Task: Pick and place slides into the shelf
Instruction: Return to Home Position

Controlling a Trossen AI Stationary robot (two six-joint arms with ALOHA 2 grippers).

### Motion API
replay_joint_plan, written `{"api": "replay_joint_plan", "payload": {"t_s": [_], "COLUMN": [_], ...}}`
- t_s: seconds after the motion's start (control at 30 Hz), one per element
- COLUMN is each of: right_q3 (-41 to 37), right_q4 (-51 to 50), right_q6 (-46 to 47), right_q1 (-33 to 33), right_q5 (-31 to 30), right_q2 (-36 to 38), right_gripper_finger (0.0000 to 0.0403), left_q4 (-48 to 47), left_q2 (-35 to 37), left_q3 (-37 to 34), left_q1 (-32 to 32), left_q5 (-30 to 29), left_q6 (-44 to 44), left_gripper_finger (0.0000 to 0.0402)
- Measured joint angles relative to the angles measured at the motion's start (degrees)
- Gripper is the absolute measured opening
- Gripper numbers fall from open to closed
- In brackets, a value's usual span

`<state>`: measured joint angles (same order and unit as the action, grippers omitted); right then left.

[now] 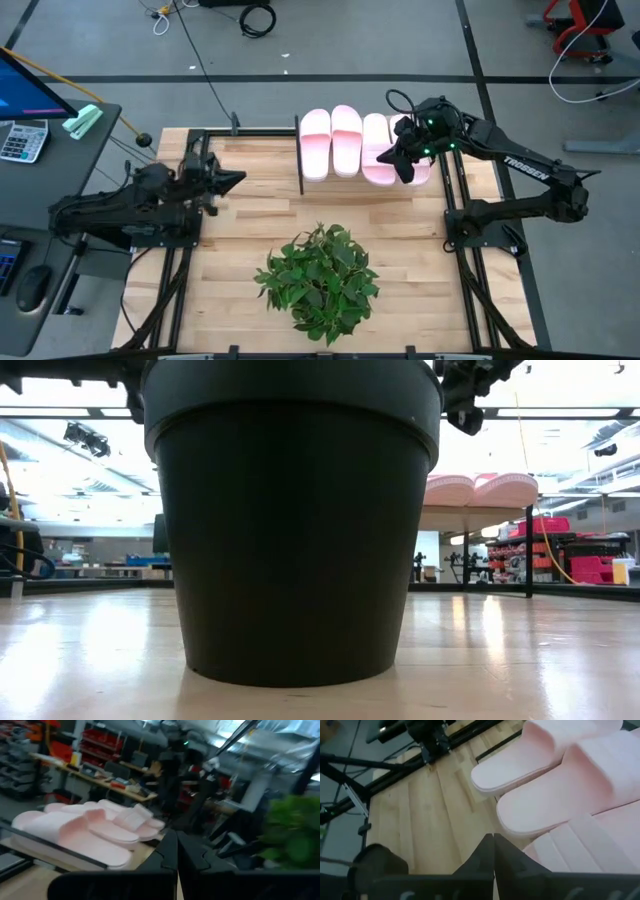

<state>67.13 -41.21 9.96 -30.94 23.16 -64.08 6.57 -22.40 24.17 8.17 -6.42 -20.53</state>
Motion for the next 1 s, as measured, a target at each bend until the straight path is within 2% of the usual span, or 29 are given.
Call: {"api": "replay_joint_plan", "payload": {"t_s": [0.23, 0.37, 0.5, 0.6, 0.73, 0.87, 1.0], "right_q3": [0.0, 0.0, 0.0, 0.0, 0.0, 0.0, 0.0], "right_q4": [1.7, 1.7, 1.7, 1.7, 1.7, 1.6, 1.6], "right_q6": [4.0, 6.5, 8.6, 10.2, 12.7, 14.5, 16.1], "right_q1": [0.1, 0.5, 1.6, 2.5, 4.0, 5.5, 6.7], "right_q5": [-0.8, -1.2, -2.8, -4.8, -6.9, -8.3, -10.2], "right_q2": [-0.6, -0.7, -0.7, -0.7, -0.7, -0.7, -0.7], "right_gripper_finger": [0.0002, 0.0003, 0.0003, 0.0002, 0.0005, 0.0002, 0.0003], "left_q4": [-3.8, -10.4, -12.0, -14.5, -16.9, -14.9, -1.3], "left_q2": [9.9, 15.0, 19.9, 22.4, 22.1, 22.3, 22.1], "left_q3": [-3.2, -3.3, -3.3, -3.3, -3.4, -7.4, -15.2], "left_q1": [-5.8, -7.6, -8.1, -8.1, -8.1, -8.0, -8.0], "left_q5": [-4.4, -5.4, -6.5, -6.5, -6.4, -6.1, -6.0], "left_q6": [0.1, 0.2, 1.9, 2.7, 3.0, 1.4, 1.4], "left_gripper_finger": [0.0001, 0.0, 0.0, 0.0, 0.0, 0.0, 0.0]}}
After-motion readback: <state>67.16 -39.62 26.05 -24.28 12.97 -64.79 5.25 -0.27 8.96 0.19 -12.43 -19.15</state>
